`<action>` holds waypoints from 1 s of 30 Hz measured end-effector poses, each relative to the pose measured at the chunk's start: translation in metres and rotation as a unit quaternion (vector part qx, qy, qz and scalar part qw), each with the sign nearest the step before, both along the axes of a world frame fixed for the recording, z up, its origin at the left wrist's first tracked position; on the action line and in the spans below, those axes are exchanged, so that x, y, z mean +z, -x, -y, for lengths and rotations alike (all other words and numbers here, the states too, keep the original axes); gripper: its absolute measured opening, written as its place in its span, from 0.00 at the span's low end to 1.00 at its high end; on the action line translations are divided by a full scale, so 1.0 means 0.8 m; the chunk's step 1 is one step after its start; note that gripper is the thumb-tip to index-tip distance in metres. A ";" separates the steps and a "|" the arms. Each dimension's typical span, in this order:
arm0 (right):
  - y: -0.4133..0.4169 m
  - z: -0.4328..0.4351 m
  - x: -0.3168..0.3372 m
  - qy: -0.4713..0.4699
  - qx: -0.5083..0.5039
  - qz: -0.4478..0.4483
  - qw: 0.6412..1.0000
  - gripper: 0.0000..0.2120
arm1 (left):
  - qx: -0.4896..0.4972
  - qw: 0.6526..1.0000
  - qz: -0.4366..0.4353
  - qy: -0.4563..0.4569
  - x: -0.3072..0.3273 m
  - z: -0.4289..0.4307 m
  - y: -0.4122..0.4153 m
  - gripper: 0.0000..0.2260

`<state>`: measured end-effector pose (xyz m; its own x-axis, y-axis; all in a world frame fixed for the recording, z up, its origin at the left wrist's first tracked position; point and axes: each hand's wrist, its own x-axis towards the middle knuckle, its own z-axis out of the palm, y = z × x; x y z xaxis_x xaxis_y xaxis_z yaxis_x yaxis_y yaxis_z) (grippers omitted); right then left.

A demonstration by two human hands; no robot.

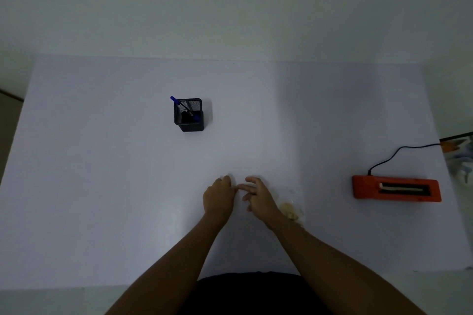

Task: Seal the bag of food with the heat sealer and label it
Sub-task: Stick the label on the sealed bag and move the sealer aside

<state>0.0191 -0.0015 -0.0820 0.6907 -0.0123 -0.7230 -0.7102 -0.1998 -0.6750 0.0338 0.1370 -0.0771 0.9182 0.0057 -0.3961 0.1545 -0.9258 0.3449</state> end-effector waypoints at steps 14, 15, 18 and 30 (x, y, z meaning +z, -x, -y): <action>0.009 -0.015 0.027 0.250 0.323 0.063 0.911 0.31 | 0.149 0.972 -0.063 0.170 0.003 -0.006 -0.001 0.10; 0.010 -0.019 0.030 0.277 0.351 0.081 0.891 0.34 | 0.191 0.958 -0.081 0.199 0.007 -0.009 -0.001 0.10; 0.012 -0.027 0.037 0.350 0.438 0.164 0.812 0.39 | 0.394 0.847 -0.135 0.331 0.021 -0.023 -0.008 0.09; 0.014 -0.013 0.057 0.144 0.195 0.214 0.946 0.30 | 0.486 0.658 -0.253 0.517 0.112 -0.047 0.008 0.06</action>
